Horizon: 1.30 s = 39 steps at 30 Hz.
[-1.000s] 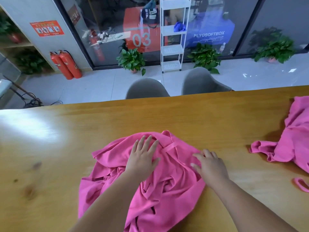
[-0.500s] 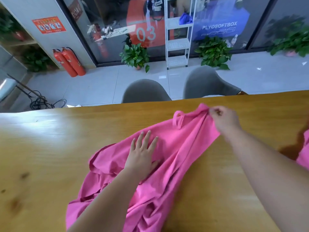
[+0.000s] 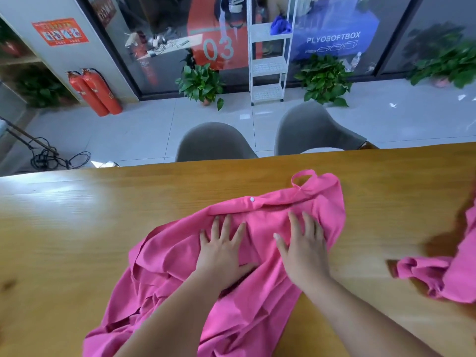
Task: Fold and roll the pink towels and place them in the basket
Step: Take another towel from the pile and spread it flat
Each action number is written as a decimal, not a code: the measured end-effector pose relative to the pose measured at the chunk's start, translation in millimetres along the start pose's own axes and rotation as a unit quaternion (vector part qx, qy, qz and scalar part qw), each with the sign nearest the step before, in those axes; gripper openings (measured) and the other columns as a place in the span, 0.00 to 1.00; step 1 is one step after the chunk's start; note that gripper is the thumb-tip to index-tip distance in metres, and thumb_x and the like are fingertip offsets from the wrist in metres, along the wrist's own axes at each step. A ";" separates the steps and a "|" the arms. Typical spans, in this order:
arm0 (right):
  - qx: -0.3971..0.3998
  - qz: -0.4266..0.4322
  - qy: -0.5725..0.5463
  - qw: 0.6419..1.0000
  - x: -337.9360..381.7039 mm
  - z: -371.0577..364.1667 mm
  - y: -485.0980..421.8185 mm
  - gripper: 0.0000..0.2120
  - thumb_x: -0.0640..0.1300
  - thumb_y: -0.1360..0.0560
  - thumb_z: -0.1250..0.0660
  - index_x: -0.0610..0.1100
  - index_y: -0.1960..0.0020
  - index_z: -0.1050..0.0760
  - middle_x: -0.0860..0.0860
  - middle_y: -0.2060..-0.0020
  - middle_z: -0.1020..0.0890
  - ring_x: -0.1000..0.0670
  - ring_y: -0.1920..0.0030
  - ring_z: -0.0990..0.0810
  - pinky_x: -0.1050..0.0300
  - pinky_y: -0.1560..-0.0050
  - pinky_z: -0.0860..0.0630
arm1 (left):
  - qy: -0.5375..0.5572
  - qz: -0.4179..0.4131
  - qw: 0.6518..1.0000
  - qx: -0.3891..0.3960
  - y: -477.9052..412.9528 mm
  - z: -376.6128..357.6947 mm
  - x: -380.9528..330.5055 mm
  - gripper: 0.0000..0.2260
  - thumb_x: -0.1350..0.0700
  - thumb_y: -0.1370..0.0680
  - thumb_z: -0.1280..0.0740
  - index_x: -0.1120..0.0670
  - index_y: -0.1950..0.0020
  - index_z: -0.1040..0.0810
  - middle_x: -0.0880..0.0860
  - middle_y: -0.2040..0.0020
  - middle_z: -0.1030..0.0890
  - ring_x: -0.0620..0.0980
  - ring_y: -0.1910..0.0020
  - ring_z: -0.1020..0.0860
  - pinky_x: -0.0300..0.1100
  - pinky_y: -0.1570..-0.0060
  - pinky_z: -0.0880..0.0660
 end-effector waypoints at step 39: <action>0.000 0.027 -0.038 0.999 -43.6 -9.4 67.5 0.38 0.65 0.16 0.48 0.47 0.14 0.51 0.43 0.15 0.52 0.37 0.18 0.44 0.39 0.22 0.34 | 0.157 -0.047 0.964 -0.208 52.5 23.5 -76.1 0.31 0.32 0.15 0.51 0.46 0.15 0.40 0.49 0.15 0.40 0.52 0.15 0.49 0.60 0.17 0.51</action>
Point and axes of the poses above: each hand's wrist, its own y-axis away from the middle knuckle, its own z-axis out of the back of the hand, x = y × z, the point moved 10 cm from there along -y, towards the middle knuckle
